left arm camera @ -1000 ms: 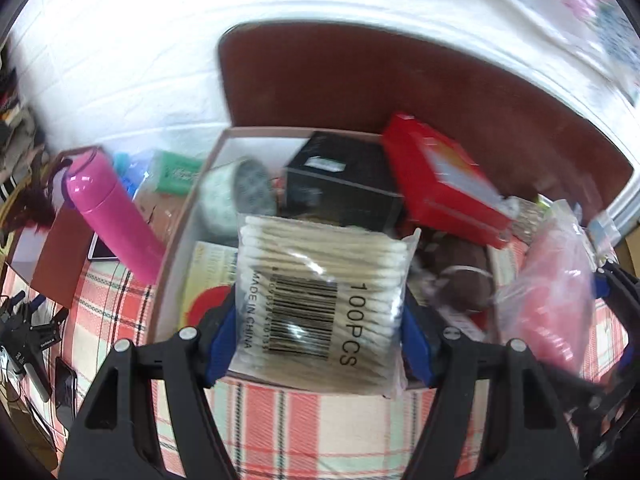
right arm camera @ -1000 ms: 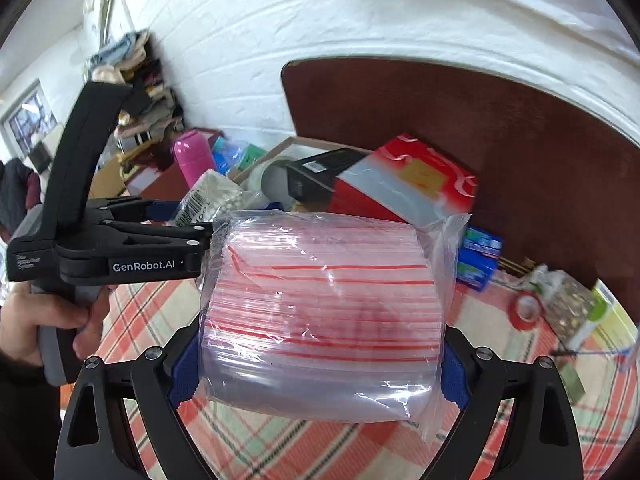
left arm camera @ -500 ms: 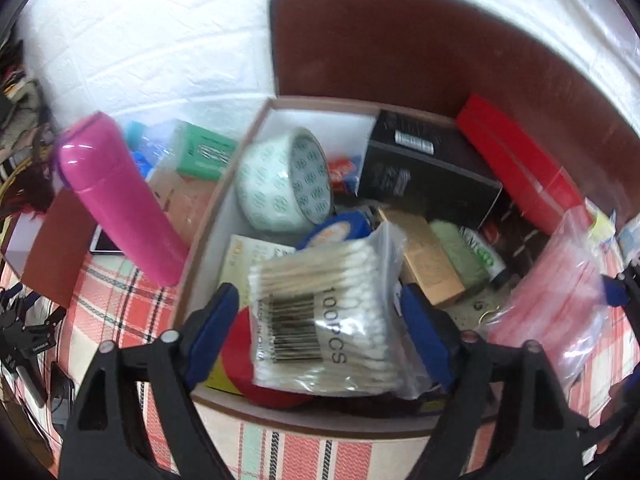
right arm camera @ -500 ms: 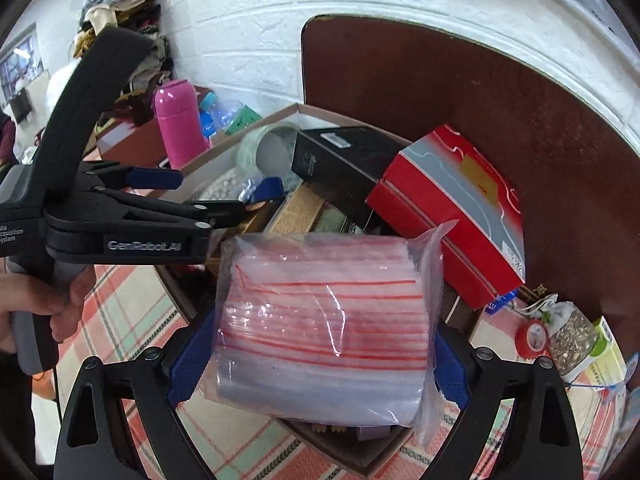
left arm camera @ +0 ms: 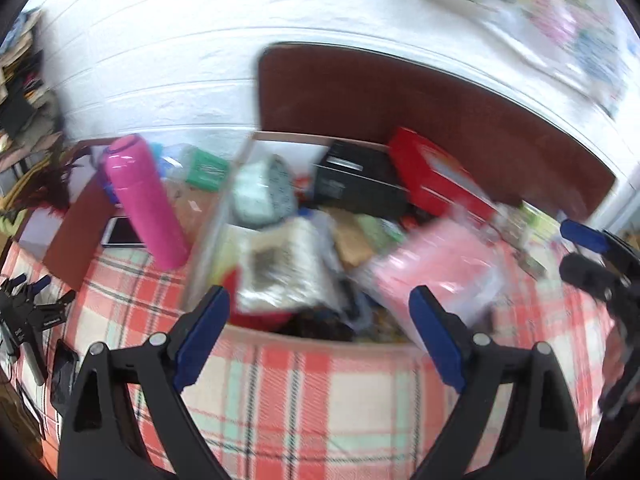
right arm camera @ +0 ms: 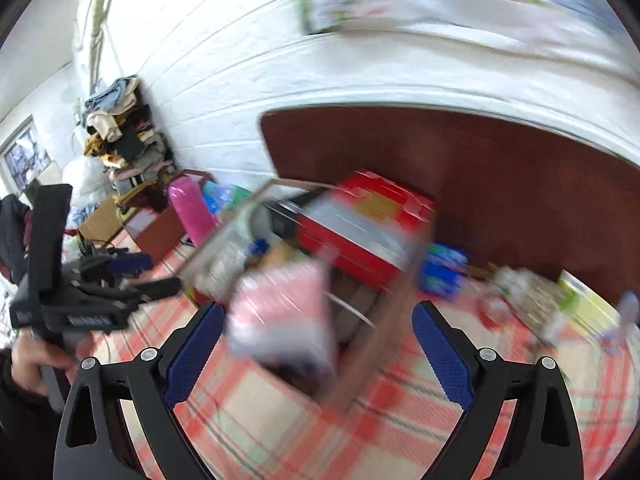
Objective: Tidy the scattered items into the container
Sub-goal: 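Move the right gripper to the small green box and grasp it, then grasp the blue fly swatter handle with the left gripper while the right gripper holds the green box, then lift the blue fly swatter with the left gripper while the right gripper holds the green box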
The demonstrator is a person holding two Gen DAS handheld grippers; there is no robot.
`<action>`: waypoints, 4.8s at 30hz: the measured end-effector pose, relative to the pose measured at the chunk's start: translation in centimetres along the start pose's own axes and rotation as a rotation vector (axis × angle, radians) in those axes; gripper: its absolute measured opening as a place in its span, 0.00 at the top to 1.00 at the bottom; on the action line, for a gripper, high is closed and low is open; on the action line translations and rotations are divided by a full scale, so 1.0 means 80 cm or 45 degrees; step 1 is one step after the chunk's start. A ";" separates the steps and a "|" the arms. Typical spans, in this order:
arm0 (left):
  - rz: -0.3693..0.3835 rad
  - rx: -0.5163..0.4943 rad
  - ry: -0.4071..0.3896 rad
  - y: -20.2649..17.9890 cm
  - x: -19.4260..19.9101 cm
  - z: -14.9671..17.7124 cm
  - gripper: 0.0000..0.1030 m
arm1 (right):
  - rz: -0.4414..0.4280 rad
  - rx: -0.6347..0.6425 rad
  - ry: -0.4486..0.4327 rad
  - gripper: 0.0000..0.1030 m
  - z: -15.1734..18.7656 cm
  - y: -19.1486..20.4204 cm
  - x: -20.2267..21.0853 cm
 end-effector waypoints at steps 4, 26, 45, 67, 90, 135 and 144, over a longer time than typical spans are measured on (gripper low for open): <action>0.093 -0.114 0.055 -0.077 -0.001 0.024 0.11 | 0.111 -0.185 -0.037 0.07 0.061 -0.102 0.059; 0.342 -0.287 0.092 -0.323 -0.093 0.079 0.11 | 0.197 0.147 0.254 0.07 0.125 -0.289 -0.073; 0.339 -0.339 0.042 -0.344 -0.136 0.052 0.11 | 0.178 0.004 0.221 0.77 0.134 -0.312 -0.082; 0.520 -0.722 0.063 -0.520 -0.267 -0.045 0.14 | 0.183 -0.431 0.017 0.77 0.286 -0.369 0.102; 0.510 -0.726 0.198 -0.552 -0.322 -0.049 0.91 | 0.106 -0.510 0.040 0.77 0.310 -0.387 0.079; 0.499 -0.805 0.328 -0.568 -0.311 -0.018 0.95 | 0.113 -0.518 0.076 0.76 0.309 -0.353 0.083; 0.532 -0.775 0.304 -0.557 -0.273 -0.021 0.95 | 0.098 -0.491 0.055 0.77 0.302 -0.337 0.087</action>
Point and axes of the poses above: each gripper's, at about its wrist camera, not at the fingertips, and x roughly against the way its jaws point, y to its left, z to its underside, the point moved 1 cm from there along -x, roughly the way its jaws point, and after that the axes turned 5 degrees about y, right-handed, at the moved point
